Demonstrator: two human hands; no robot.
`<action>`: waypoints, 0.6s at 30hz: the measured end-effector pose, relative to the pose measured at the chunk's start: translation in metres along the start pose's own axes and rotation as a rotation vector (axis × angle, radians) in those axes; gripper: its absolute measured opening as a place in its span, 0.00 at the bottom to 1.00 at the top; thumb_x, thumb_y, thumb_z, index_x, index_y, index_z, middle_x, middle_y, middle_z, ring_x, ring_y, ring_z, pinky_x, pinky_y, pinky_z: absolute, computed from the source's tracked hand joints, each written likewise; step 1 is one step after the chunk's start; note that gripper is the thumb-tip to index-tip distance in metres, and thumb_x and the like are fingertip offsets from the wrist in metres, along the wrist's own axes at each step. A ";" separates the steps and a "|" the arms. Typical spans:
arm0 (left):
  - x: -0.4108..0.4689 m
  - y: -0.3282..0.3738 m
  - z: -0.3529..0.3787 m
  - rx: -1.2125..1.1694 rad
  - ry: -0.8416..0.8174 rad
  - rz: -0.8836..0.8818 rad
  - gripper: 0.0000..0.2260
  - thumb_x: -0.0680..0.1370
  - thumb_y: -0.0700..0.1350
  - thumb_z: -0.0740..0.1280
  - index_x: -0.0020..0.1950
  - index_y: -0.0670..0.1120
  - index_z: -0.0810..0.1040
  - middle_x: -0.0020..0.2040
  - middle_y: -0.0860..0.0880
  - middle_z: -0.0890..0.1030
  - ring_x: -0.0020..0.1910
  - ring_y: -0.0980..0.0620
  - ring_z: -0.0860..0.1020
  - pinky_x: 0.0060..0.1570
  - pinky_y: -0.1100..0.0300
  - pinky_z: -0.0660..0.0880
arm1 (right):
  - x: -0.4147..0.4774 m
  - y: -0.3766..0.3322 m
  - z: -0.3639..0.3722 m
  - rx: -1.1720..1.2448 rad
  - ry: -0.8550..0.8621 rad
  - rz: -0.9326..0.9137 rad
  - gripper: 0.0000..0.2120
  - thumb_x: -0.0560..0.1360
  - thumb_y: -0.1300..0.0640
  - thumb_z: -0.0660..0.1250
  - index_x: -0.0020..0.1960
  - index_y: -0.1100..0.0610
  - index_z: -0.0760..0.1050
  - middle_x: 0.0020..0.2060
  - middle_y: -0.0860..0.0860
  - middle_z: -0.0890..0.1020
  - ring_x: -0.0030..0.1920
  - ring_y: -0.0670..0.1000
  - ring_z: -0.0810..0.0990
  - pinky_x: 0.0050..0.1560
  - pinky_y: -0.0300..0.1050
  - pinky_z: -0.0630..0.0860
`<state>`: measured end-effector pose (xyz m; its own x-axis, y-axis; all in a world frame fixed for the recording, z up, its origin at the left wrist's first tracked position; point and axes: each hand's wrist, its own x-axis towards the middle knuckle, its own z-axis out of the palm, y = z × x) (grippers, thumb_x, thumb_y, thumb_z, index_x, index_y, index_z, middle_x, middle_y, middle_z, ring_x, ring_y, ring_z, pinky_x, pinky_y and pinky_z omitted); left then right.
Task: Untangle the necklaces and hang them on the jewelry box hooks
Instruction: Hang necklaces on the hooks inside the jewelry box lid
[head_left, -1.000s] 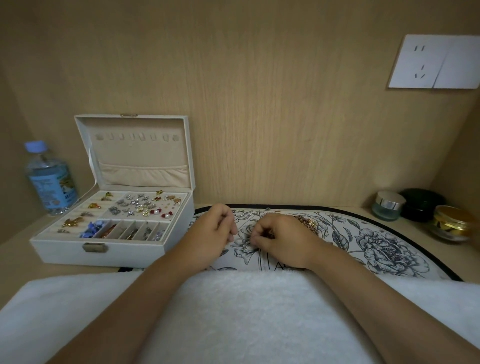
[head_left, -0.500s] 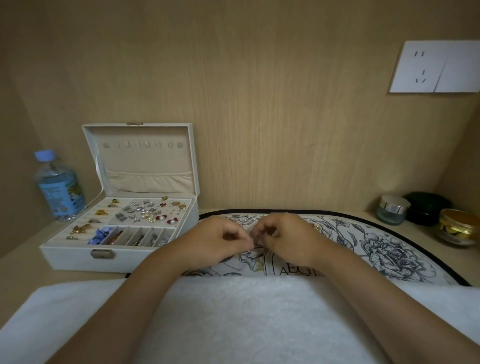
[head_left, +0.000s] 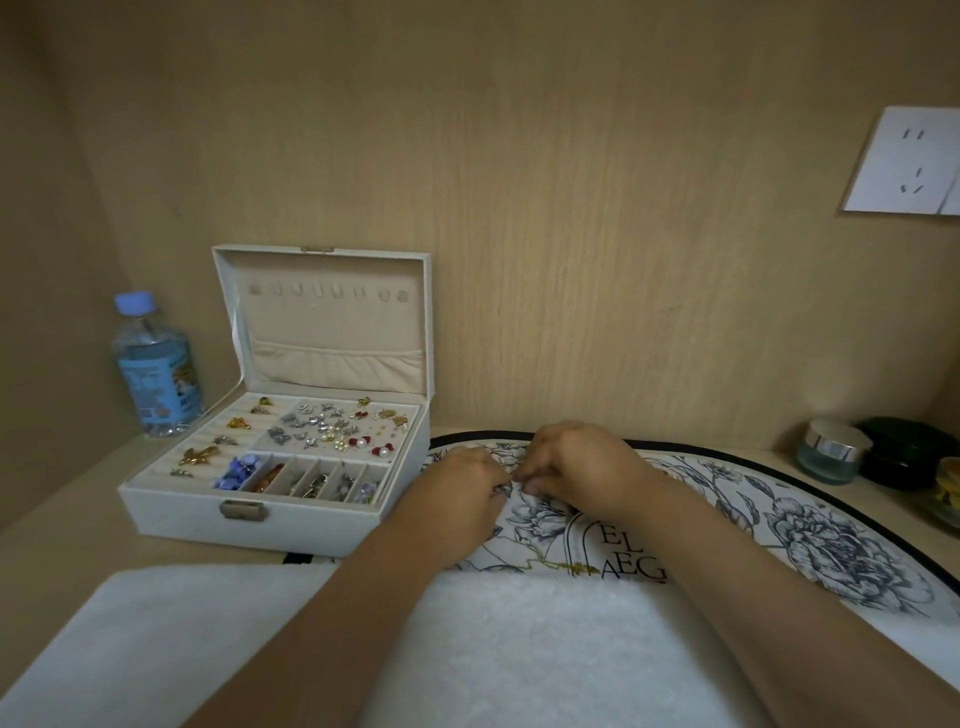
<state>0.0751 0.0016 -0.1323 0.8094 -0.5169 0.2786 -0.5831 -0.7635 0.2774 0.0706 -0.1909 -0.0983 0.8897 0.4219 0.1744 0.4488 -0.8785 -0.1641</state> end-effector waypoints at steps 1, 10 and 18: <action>-0.001 0.000 -0.001 -0.021 -0.002 -0.006 0.12 0.81 0.46 0.63 0.60 0.47 0.82 0.59 0.49 0.78 0.60 0.51 0.73 0.60 0.54 0.72 | 0.001 0.001 0.001 -0.017 0.018 -0.025 0.10 0.75 0.49 0.73 0.56 0.45 0.85 0.52 0.45 0.83 0.54 0.47 0.78 0.56 0.44 0.74; 0.000 0.004 -0.004 -0.060 0.065 -0.007 0.10 0.79 0.48 0.67 0.57 0.49 0.84 0.58 0.50 0.79 0.60 0.52 0.73 0.60 0.55 0.72 | -0.005 0.004 0.015 -0.238 0.128 -0.123 0.08 0.80 0.52 0.63 0.49 0.53 0.78 0.46 0.49 0.78 0.47 0.50 0.73 0.50 0.45 0.68; 0.000 0.019 -0.016 -0.662 0.071 -0.227 0.05 0.77 0.49 0.67 0.42 0.55 0.80 0.45 0.54 0.84 0.48 0.53 0.82 0.56 0.47 0.77 | -0.014 -0.005 -0.010 0.699 0.153 0.184 0.08 0.83 0.54 0.59 0.48 0.53 0.75 0.39 0.47 0.84 0.41 0.42 0.81 0.47 0.38 0.77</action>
<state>0.0634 -0.0066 -0.1118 0.9226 -0.3291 0.2011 -0.3386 -0.4417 0.8308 0.0551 -0.1943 -0.0905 0.9570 0.2007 0.2094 0.2875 -0.5625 -0.7752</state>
